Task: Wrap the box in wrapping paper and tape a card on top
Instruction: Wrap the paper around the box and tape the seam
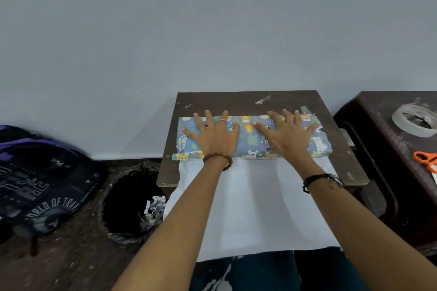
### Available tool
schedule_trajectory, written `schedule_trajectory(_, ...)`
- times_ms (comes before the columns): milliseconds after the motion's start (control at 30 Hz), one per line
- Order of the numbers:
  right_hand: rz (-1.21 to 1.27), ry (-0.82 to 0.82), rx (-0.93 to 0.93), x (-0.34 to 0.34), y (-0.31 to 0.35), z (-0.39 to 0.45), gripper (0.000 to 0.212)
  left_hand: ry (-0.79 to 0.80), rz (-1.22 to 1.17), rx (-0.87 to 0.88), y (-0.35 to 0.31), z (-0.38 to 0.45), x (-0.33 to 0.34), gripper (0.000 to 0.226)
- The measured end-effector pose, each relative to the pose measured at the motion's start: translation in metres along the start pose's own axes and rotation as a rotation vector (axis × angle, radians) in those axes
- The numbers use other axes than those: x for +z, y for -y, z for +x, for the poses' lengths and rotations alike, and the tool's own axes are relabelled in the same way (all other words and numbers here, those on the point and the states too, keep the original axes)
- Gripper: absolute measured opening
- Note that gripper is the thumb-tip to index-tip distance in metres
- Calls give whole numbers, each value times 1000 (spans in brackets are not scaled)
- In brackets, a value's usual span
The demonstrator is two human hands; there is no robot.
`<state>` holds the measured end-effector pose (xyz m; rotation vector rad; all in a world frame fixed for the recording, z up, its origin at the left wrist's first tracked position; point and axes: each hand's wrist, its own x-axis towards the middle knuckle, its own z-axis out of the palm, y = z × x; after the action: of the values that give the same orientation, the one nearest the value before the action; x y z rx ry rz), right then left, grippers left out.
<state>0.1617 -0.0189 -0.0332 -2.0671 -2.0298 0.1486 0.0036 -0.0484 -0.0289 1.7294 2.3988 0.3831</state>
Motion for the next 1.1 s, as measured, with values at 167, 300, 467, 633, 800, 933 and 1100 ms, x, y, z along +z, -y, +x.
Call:
schedule_trajectory(167,4,-22,8,-3,1,-4,66,3,4,6,9,-5,-3,57)
schedule_trajectory(300,19,-16,8,-6,4,-8,65,-27,25,73,14,-10,-5,56)
schedule_trajectory(467,25,-5,13,-9,3,-9,65,37,193,328,33,-15,-9,71)
schedule_trajectory(633,10,29,4,-10,3,-8,67,116,309,485,50,-16,-11,102)
schedule_trajectory(800,20,81,-40,-16,-5,-6,68,190,325,542,37,-6,-22,108)
schedule_trajectory(933,151,-113,-65,-11,-20,-24,50,210,314,613,13,0,-25,96)
schedule_trajectory(1100,608,-376,167,-5,-29,-57,64,247,255,622,-19,3,-11,96)
